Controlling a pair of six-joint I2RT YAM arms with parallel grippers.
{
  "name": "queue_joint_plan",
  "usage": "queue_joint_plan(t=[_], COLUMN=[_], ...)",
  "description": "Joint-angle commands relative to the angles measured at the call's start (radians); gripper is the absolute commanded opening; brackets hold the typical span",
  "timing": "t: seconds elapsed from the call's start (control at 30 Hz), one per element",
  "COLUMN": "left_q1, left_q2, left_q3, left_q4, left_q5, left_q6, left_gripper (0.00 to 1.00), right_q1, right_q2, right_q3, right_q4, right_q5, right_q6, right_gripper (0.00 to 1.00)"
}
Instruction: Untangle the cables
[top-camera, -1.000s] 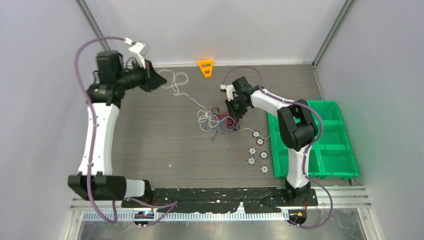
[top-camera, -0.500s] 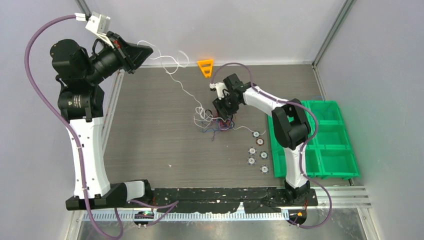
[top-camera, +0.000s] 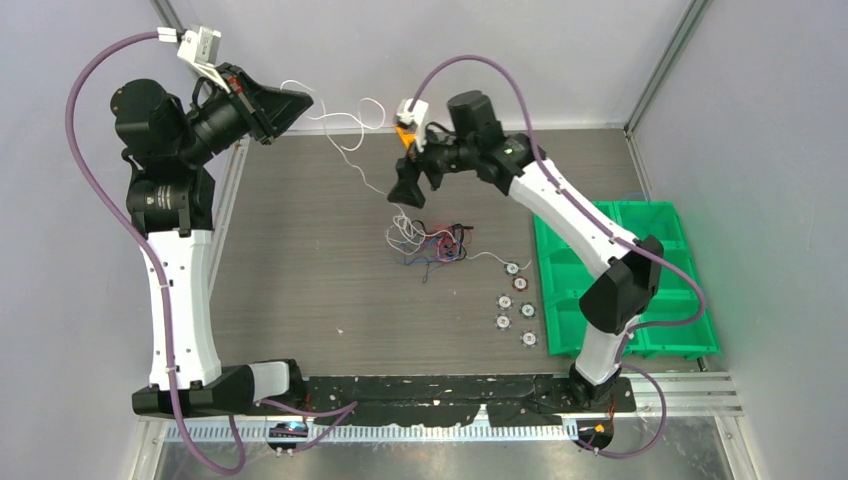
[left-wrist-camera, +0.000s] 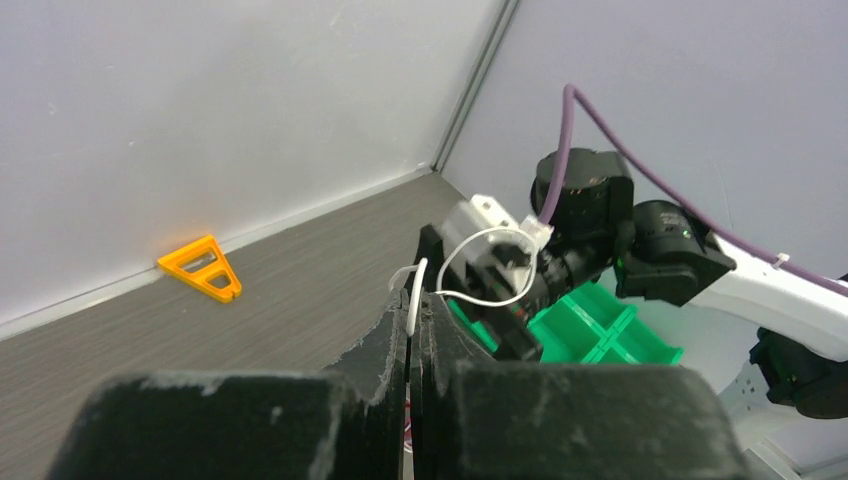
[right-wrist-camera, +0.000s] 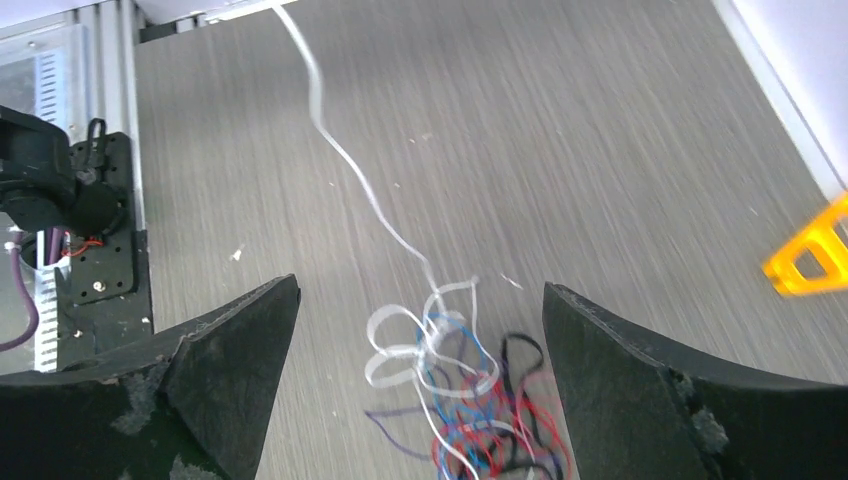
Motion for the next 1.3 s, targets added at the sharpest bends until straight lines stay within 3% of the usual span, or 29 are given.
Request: queue_joint_plan(t=[0.0, 0.1, 0.17, 0.2, 0.27, 0.37, 0.47, 0.53, 0.63, 0.7, 0.77, 0.93, 1.13, 1.27], left_q1=[0.005, 0.006, 0.007, 0.007, 0.007, 0.009, 0.013, 0.013, 0.013, 0.013, 0.012, -0.019, -0.172, -0.276], left_q2=[-0.018, -0.029, -0.035, -0.038, -0.051, -0.088, -0.137, -0.159, -0.173, -0.171, -0.164, -0.158, -0.133, -0.067], left_q3=[0.026, 0.025, 0.019, 0.012, -0.03, -0.161, -0.345, -0.443, -0.525, -0.556, -0.572, -0.574, -0.496, -0.452], left_q4=[0.06, 0.057, 0.052, 0.046, 0.027, 0.012, 0.088, 0.156, 0.233, 0.261, 0.273, 0.303, 0.305, 0.317], left_q5=[0.018, 0.01, 0.002, -0.006, -0.042, -0.153, -0.187, -0.172, -0.148, -0.132, -0.116, -0.049, 0.012, 0.016], left_q6=[-0.02, -0.02, -0.015, -0.009, 0.015, 0.007, -0.053, -0.095, -0.149, -0.169, -0.174, -0.164, -0.088, -0.081], left_gripper=[0.0, 0.0, 0.0, 0.0, 0.0, 0.0, 0.0, 0.0, 0.0, 0.0, 0.0, 0.0, 0.0, 0.0], right_q1=[0.077, 0.092, 0.098, 0.099, 0.099, 0.087, 0.085, 0.084, 0.085, 0.088, 0.086, 0.067, 0.031, -0.01], right_q2=[0.109, 0.163, 0.193, 0.198, 0.183, 0.153, 0.16, 0.139, -0.001, -0.092, -0.102, 0.019, -0.04, -0.123], right_q3=[0.035, 0.087, 0.121, 0.132, 0.166, 0.297, 0.618, 0.717, 0.593, 0.378, 0.201, 0.266, 0.271, 0.129], right_q4=[0.095, 0.11, 0.086, 0.082, 0.072, 0.062, 0.052, 0.091, 0.256, 0.354, 0.335, 0.053, 0.104, 0.07], right_q5=[0.064, 0.084, 0.09, 0.1, 0.136, 0.151, 0.144, 0.136, 0.13, 0.136, 0.181, 0.109, 0.052, -0.014], right_q6=[0.024, 0.035, 0.029, 0.031, 0.031, 0.076, 0.147, 0.213, 0.301, 0.27, 0.217, 0.166, 0.201, 0.193], right_gripper=[0.98, 0.86, 0.57, 0.3, 0.08, 0.06, 0.05, 0.05, 0.05, 0.05, 0.05, 0.05, 0.05, 0.05])
